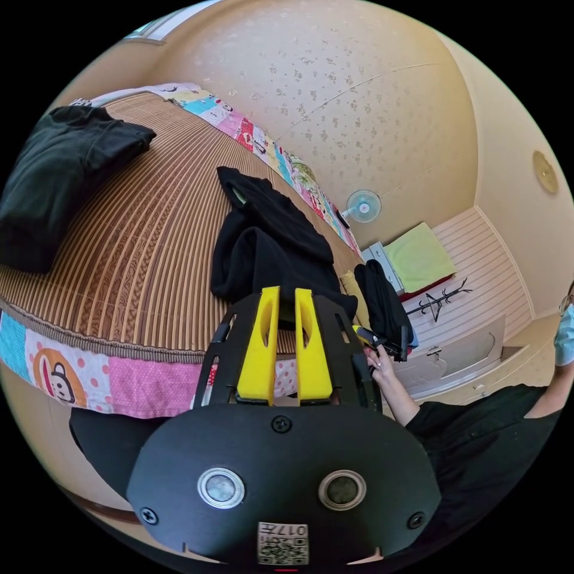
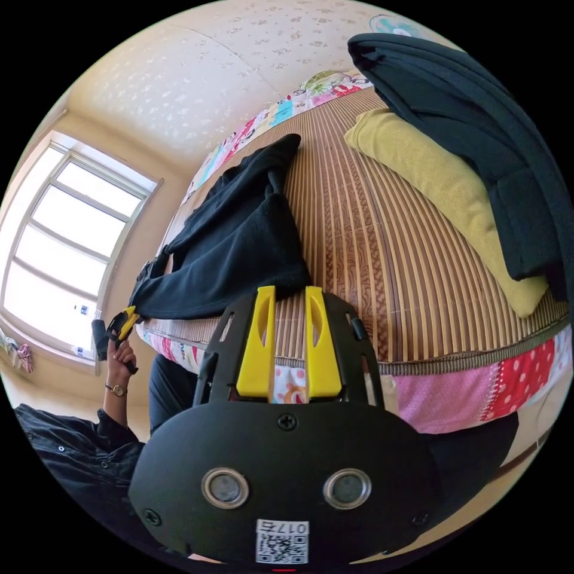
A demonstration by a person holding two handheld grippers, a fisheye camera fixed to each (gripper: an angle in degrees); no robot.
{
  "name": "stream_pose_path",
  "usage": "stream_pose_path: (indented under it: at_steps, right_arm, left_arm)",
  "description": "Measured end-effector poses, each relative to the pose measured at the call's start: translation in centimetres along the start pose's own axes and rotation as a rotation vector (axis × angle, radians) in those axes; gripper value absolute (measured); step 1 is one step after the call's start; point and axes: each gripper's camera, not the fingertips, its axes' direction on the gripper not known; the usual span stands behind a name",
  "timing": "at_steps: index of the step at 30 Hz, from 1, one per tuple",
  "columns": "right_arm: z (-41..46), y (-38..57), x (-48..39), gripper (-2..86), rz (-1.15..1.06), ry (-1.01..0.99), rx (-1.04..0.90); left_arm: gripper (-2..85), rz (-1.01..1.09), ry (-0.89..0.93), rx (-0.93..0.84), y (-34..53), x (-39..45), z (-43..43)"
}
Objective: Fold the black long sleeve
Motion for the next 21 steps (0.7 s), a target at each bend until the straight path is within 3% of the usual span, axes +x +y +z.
stream_pose_path:
  at_steps: [14,21]
  right_arm:
    - [-3.4,3.4,-3.3,10.4,-0.010,0.053,0.252]
    - [-1.8,3.4,-0.6,11.6,0.063,-0.039,0.080]
  left_arm:
    - [5.1,-0.009,0.006,0.008,0.7,1.2,-0.8]
    - [5.1,-0.032,0.024,0.013,1.1,1.3,-1.0]
